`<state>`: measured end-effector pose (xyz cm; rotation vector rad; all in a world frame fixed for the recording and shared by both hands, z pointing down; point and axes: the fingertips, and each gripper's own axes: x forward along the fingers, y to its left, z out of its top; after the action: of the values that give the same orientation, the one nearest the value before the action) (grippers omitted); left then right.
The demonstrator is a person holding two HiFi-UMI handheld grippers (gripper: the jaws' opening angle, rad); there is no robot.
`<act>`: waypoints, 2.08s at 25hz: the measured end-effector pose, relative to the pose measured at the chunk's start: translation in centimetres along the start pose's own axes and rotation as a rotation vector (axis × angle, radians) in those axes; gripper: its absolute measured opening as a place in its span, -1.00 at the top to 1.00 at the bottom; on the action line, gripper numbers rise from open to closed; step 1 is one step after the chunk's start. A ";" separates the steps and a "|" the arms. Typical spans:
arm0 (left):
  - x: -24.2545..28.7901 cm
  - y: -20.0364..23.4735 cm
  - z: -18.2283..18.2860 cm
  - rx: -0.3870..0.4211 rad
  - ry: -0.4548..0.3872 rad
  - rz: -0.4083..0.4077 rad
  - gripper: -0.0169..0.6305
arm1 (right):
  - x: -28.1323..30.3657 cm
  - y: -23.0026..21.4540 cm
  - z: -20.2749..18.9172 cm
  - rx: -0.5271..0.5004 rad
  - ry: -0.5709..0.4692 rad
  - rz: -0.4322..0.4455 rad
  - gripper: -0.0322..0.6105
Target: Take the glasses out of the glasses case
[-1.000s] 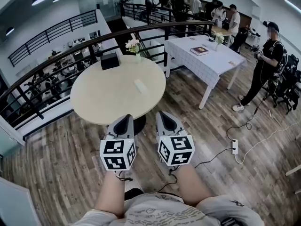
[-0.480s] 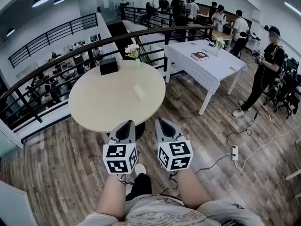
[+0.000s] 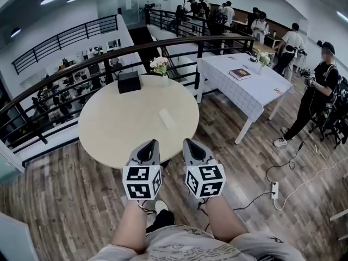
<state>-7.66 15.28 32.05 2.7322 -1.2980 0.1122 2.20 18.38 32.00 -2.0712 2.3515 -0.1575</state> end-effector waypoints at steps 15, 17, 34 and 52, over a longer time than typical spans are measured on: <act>14.5 10.7 0.6 -0.043 0.070 -0.010 0.92 | 17.3 -3.2 0.5 -0.033 0.074 -0.008 0.87; 15.7 11.8 0.3 -0.057 0.079 -0.014 0.92 | 19.0 -3.2 0.0 -0.045 0.093 -0.007 0.87; 24.4 12.5 -9.4 -0.122 0.272 -0.010 0.92 | 25.0 -10.6 -10.7 -0.092 0.301 -0.063 0.87; 29.2 18.7 -16.4 -0.231 0.442 0.140 0.92 | 35.3 -12.7 -26.9 -0.338 0.738 0.124 0.20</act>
<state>-4.07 -16.66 53.02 2.2515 -1.2743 0.5115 8.35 -16.19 62.03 -2.2826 3.0967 -0.6710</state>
